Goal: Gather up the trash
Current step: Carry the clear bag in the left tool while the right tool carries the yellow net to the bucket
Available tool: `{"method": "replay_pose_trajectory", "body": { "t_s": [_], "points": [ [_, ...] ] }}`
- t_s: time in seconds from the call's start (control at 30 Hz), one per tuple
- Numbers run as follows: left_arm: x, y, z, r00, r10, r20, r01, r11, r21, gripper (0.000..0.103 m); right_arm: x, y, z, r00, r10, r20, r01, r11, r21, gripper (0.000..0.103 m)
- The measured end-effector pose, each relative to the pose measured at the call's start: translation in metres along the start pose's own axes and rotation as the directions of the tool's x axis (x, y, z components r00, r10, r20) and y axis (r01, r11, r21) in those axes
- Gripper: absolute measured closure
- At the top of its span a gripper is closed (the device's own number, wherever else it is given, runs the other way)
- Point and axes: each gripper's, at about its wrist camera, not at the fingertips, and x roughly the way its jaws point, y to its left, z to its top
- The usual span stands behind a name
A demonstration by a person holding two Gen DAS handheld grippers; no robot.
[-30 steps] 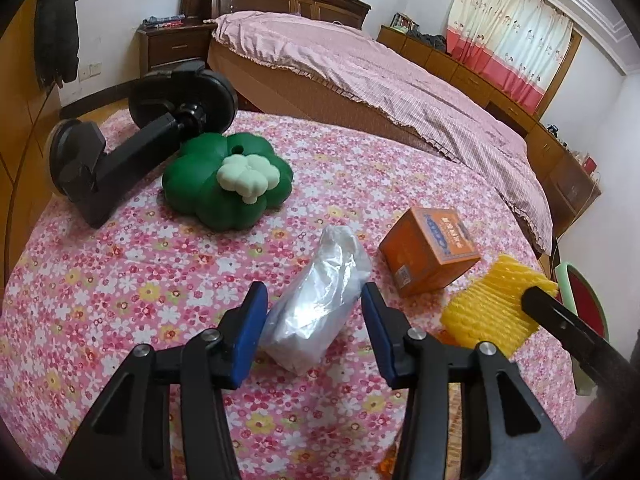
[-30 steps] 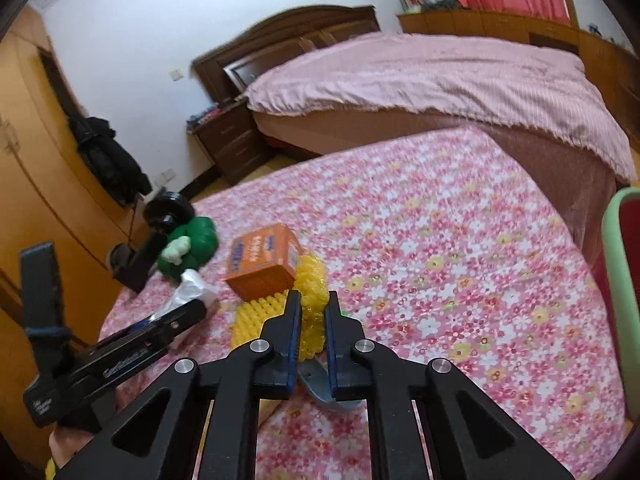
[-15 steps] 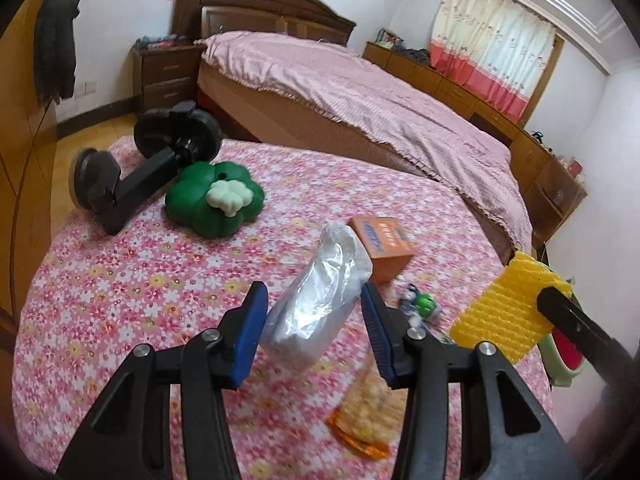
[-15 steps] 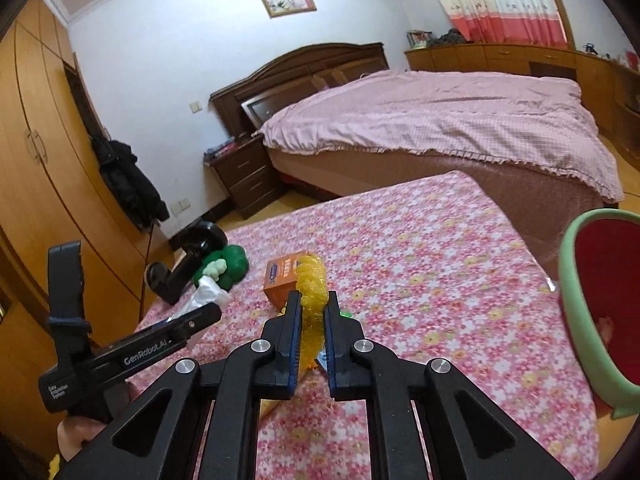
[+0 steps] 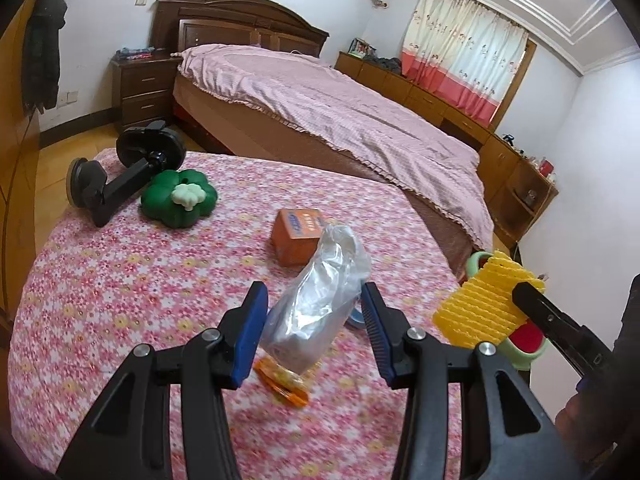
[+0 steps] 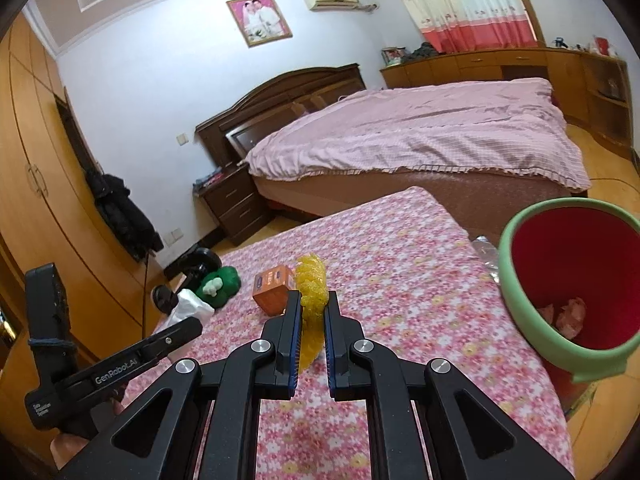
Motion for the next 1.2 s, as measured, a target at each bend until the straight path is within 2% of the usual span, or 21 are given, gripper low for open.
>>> {"method": "replay_pose_trajectory", "body": {
  "t_s": [0.3,0.53,0.8,0.97,1.2],
  "points": [
    [-0.023,-0.036,-0.011,0.999,-0.043,0.019,0.042,0.998,0.049,0.054,-0.041,-0.017,-0.003,0.997,-0.029,0.065,0.026,0.999,0.047,0.093],
    [-0.027,-0.073,-0.018,0.993,-0.118,0.003,0.117,0.985,0.123,0.054,-0.082,-0.040,-0.005,0.987,-0.104,0.126,0.090,0.990,0.106,0.093],
    [0.000,-0.122,-0.021,0.978,-0.197,-0.070,0.207,0.958,0.199,0.054,-0.110,-0.089,-0.001,0.957,-0.229,0.176,0.190,0.959,0.211,0.093],
    [0.025,-0.150,-0.019,0.967,-0.226,-0.120,0.249,0.940,0.232,0.055,-0.107,-0.120,0.004,0.945,-0.287,0.155,0.238,0.932,0.272,0.093],
    [0.066,-0.200,-0.017,0.953,-0.243,-0.181,0.287,0.917,0.276,0.054,-0.104,-0.157,0.009,0.927,-0.343,0.149,0.288,0.910,0.299,0.093]
  ]
}}
